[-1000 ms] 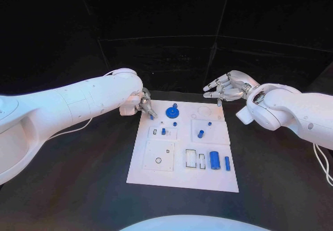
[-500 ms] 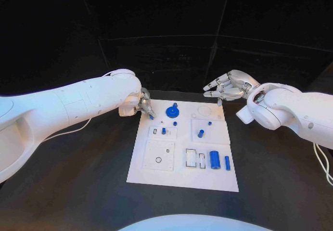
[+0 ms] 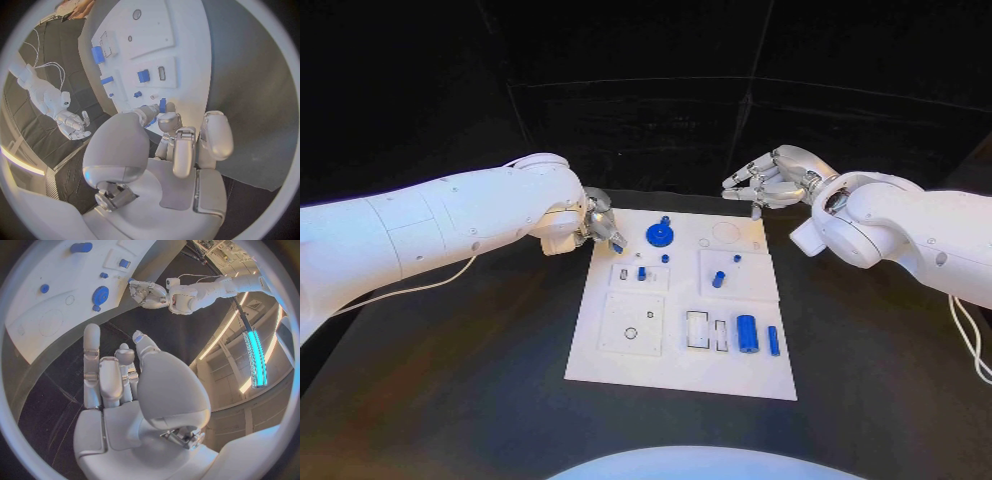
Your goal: Assemble the parts on the task board
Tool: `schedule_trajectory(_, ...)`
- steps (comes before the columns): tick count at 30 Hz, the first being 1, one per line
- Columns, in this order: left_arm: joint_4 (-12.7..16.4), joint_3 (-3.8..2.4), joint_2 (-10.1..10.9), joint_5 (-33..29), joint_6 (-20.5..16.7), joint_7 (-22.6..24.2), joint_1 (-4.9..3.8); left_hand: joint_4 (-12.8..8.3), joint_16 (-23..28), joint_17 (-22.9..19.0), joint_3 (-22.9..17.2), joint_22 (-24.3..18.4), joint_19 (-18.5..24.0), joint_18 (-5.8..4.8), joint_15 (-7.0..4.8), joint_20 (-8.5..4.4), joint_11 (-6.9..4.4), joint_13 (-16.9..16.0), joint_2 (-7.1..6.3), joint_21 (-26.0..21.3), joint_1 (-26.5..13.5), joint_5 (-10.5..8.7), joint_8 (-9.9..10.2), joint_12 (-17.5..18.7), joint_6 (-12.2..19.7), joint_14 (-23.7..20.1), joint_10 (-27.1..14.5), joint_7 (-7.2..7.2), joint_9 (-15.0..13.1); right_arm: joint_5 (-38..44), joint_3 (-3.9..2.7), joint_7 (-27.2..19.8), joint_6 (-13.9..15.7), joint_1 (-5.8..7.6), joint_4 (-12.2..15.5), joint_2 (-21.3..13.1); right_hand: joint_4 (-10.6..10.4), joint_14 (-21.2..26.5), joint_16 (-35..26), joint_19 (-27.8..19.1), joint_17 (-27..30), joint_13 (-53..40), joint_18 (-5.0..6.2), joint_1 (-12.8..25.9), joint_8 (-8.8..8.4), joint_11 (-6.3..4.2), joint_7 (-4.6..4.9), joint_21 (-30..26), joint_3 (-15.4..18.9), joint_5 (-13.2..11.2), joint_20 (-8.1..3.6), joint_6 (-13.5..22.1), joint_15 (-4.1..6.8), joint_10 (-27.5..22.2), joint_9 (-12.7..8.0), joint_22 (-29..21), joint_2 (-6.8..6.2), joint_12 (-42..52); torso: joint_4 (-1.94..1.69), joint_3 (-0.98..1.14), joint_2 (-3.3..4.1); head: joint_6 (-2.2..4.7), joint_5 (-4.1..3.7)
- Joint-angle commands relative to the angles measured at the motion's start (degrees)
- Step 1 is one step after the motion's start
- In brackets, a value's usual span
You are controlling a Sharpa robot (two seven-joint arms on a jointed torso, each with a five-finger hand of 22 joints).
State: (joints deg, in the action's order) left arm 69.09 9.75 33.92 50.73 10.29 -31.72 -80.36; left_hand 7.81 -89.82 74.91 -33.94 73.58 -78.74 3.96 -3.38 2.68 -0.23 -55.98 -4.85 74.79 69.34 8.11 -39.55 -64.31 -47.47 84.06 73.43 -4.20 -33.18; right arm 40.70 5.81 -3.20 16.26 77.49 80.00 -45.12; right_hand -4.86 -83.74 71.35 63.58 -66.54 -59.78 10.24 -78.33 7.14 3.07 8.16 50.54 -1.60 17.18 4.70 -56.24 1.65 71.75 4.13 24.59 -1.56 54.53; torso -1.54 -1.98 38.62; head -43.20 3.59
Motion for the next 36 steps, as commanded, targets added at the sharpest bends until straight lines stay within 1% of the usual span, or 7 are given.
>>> schedule_trajectory(1, 2.77, 0.12, 1.22, -0.82, -6.18, -1.22, -0.07, -6.17, -0.18, 15.09, -6.47, 0.09, -0.57, 0.61, -0.41, 0.00, -0.39, -0.07, -0.08, 0.27, -0.78, 0.36, -0.43, -0.15, 0.02, 5.94, 0.68, 0.55, -0.94, 0.02, -0.03, -0.06, -0.47, 0.12, -0.15, 0.13, -0.28, -1.35, 0.07, 0.13, 0.05, 0.00, 0.30, 0.63, 0.30, -0.10, -0.03, -0.39, 0.03, 0.37, 0.13, 0.26, -0.28, -0.02, 0.06, -0.05, -0.04, 0.15, -0.31, -0.03, -0.18, -0.18, 0.08)
schedule_trajectory(5, 5.77, 0.72, 2.80, 0.02, -8.19, -1.17, 0.13, -6.37, -0.18, 15.09, -6.91, 0.26, -0.69, 0.57, -0.45, -0.04, -0.43, -0.03, -0.26, 0.40, -1.02, 0.48, -0.62, -0.15, 0.00, 5.94, 0.74, 0.59, -1.01, 0.02, -0.02, -0.06, -0.54, 0.11, -0.31, 0.27, -0.28, -1.35, 0.07, 0.13, 0.05, 0.00, 0.30, 0.63, 0.30, -0.10, -0.03, -0.39, 0.03, 0.37, 0.13, 0.26, -0.28, -0.02, 0.06, -0.05, -0.04, 0.15, -0.29, -0.06, -0.14, -0.15, 0.22)
schedule_trajectory(10, 9.34, 2.18, 4.76, 1.50, -11.24, -0.72, 0.60, -6.49, -0.18, 15.09, -7.24, 0.43, -0.81, 0.53, -0.48, -0.07, -0.47, -0.19, -0.39, 0.53, -1.22, 0.52, -0.77, -0.31, -0.03, 5.94, 0.90, 0.63, -1.05, 0.02, -0.01, -0.05, -0.61, 0.11, -0.50, 0.38, -0.28, -1.35, 0.07, 0.13, 0.05, 0.00, 0.30, 0.63, 0.30, -0.10, -0.03, -0.39, 0.03, 0.37, 0.13, 0.26, -0.28, -0.02, 0.06, -0.05, -0.04, 0.15, -0.39, -0.11, -0.15, -0.25, 0.34)
schedule_trajectory(13, 11.15, 2.66, 5.84, 2.25, -13.55, -0.24, 1.18, -6.65, -0.18, 15.09, -7.65, 0.71, -1.02, 0.46, -0.53, -0.11, -0.52, -0.57, -0.57, 0.77, -1.45, 0.52, -0.96, -0.65, -0.08, 5.94, 1.21, 0.68, -1.11, 0.02, -0.01, -0.04, -0.64, 0.10, -0.52, 0.40, -0.43, -1.33, 0.02, 0.13, 0.09, 0.04, 0.30, 0.71, 0.33, -0.10, -0.04, -0.42, 0.05, 0.41, 0.13, 0.30, -0.28, -0.06, 0.06, -0.06, 0.03, 0.12, -0.16, -0.01, -0.11, -0.23, 0.58)
schedule_trajectory(19, 13.05, 2.99, 6.76, 2.94, -15.55, 0.30, 2.10, -6.79, -0.18, 15.09, -8.04, 0.98, -1.22, 0.39, -0.58, -0.16, -0.58, -0.86, -0.76, 1.01, -1.70, 0.51, -1.15, -0.94, -0.16, 5.94, 1.49, 0.74, -1.16, 0.02, -0.01, 0.07, -0.65, 0.10, -0.48, 0.32, -0.48, -1.33, 0.02, 0.13, 0.08, 0.05, 0.30, 0.72, 0.33, -0.10, -0.04, -0.43, 0.04, 0.45, 0.13, 0.32, -0.28, -0.07, 0.05, -0.06, 0.08, 0.12, -0.08, -0.01, -0.09, -0.34, 0.60)
schedule_trajectory(26, 13.35, 3.17, 6.40, 4.39, -14.82, 0.16, 2.86, -6.80, -0.18, 15.09, -8.13, 0.93, -1.19, 0.41, -0.59, -0.17, -0.59, -0.87, -0.78, 0.95, -1.77, 0.51, -1.19, -0.96, -0.18, 5.94, 1.52, 0.75, -1.17, 0.02, -0.01, 0.12, -0.68, 0.10, -0.48, 0.43, -0.53, -1.34, 0.05, 0.13, 0.03, 0.00, 0.30, 0.73, 0.34, -0.10, -0.05, -0.43, 0.02, 0.48, 0.13, 0.33, -0.28, -0.05, 0.05, -0.06, 0.15, 0.18, -0.02, 0.05, -0.06, -0.38, 0.61)
schedule_trajectory(36, 13.14, 3.26, 5.73, 4.85, -13.24, -0.50, 3.23, -6.80, -0.18, 15.09, -8.21, 0.96, -1.21, 0.40, -0.60, -0.18, -0.60, -0.97, -0.80, 0.98, -1.83, 0.51, -1.23, -1.04, -0.20, 5.94, 1.58, 0.76, -1.18, 0.02, -0.01, 0.17, -0.69, 0.10, -0.46, 0.47, -0.55, -1.35, 0.06, 0.13, 0.01, -0.01, 0.30, 0.73, 0.35, -0.10, -0.05, -0.43, 0.01, 0.49, 0.13, 0.33, -0.28, -0.04, 0.05, -0.06, 0.17, 0.20, -0.08, 0.08, -0.07, -0.54, 0.55)
